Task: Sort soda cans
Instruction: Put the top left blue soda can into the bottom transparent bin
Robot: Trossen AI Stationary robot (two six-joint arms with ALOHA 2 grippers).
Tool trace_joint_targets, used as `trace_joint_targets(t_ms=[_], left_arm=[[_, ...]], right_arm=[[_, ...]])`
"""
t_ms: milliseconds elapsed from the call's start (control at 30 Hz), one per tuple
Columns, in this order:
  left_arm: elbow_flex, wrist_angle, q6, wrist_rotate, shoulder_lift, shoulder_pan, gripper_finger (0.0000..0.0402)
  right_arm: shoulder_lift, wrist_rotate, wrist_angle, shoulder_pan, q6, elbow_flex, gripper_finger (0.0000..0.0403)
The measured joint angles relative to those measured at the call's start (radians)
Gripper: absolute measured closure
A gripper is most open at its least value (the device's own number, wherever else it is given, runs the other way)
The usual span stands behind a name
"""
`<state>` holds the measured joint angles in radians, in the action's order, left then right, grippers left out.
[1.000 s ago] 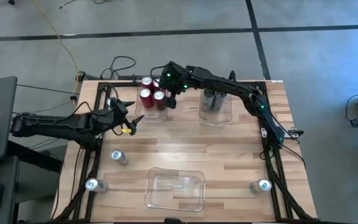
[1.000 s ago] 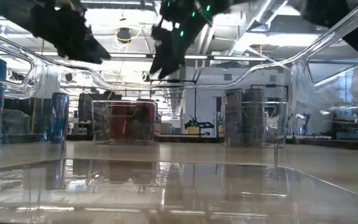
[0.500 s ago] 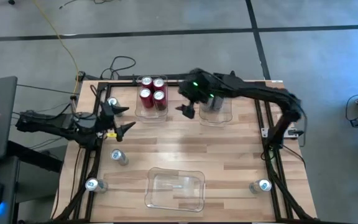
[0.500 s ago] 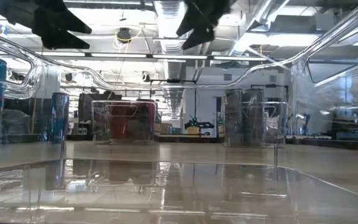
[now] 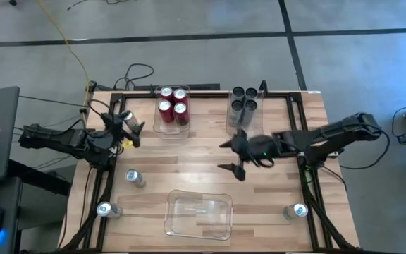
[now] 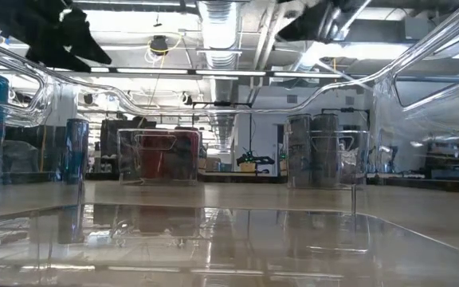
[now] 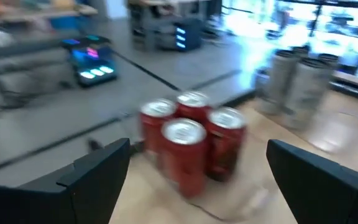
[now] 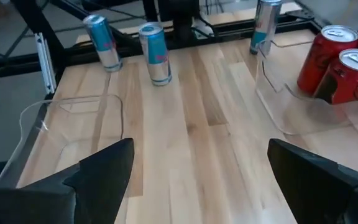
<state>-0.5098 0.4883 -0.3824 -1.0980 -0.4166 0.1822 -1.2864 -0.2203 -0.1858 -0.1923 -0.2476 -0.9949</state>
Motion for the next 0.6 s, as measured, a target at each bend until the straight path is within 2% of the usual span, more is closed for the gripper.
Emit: trace_joint_targets(t_ms=[100, 267, 433, 600], left_arm=[[0.0, 0.001, -0.006, -0.079, -0.003, -0.043, 0.0029], [0.0, 0.033, -0.081, -0.086, -0.005, -0.171, 0.0034], [0.0, 0.177, -0.197, 0.024, -0.049, -0.333, 0.0057], [0.0, 0.197, -0.191, 0.156, -0.108, -0.469, 0.0069]], right_arm=[[0.031, -0.096, 0.046, -0.085, -0.025, 0.052, 0.0017], [0.046, -0.21, 0.1, -0.169, -0.025, 0.084, 0.0017], [0.046, -0.253, 0.115, -0.175, -0.017, 0.084, 0.0017], [0.046, -0.253, 0.113, -0.14, -0.016, 0.084, 0.0017]])
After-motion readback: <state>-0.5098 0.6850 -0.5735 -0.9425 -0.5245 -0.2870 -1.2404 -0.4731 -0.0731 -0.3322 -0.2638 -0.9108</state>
